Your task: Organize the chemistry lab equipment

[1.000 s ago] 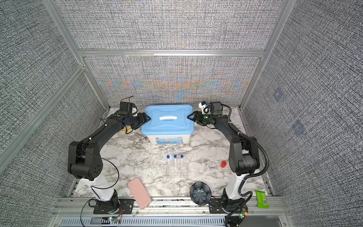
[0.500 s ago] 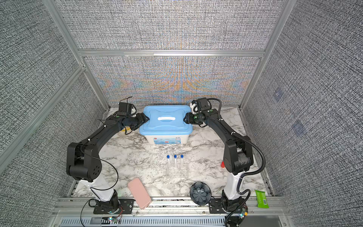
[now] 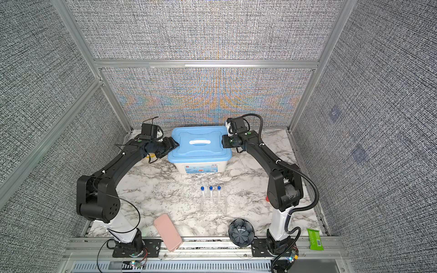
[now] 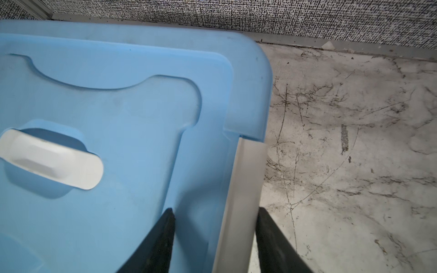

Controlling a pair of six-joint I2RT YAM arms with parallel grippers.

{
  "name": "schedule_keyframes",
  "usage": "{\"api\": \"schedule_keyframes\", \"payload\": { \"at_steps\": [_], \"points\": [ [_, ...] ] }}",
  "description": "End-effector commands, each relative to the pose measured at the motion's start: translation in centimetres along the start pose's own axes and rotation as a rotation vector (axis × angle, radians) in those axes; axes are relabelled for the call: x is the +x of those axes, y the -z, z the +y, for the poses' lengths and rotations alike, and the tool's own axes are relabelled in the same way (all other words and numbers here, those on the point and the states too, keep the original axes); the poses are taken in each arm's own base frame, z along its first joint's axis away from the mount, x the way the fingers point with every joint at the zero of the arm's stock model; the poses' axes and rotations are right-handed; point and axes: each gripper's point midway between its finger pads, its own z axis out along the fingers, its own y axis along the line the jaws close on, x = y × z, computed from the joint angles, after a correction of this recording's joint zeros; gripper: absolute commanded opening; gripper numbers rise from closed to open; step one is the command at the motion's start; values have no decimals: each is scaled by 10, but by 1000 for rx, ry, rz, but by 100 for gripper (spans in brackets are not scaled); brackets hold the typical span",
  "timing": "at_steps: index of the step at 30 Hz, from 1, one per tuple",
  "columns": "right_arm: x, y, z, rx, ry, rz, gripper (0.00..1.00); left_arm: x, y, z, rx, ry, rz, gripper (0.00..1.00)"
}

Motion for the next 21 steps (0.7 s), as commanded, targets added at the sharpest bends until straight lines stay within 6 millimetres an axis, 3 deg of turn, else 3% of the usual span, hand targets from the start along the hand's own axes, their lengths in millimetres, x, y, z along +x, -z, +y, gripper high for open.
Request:
{"api": "schedule_keyframes", "payload": {
  "at_steps": [1,11,21],
  "points": [
    [41,-5,-9,44,58,167,52,3,11,-3,7,-38,4,63],
    [41,-9,-2,13,49,170,52,3,21,-14,49,-122,-6,49],
    [43,-16,10,-44,65,160,52,10,12,-24,112,-184,36,44]
  ]
}}
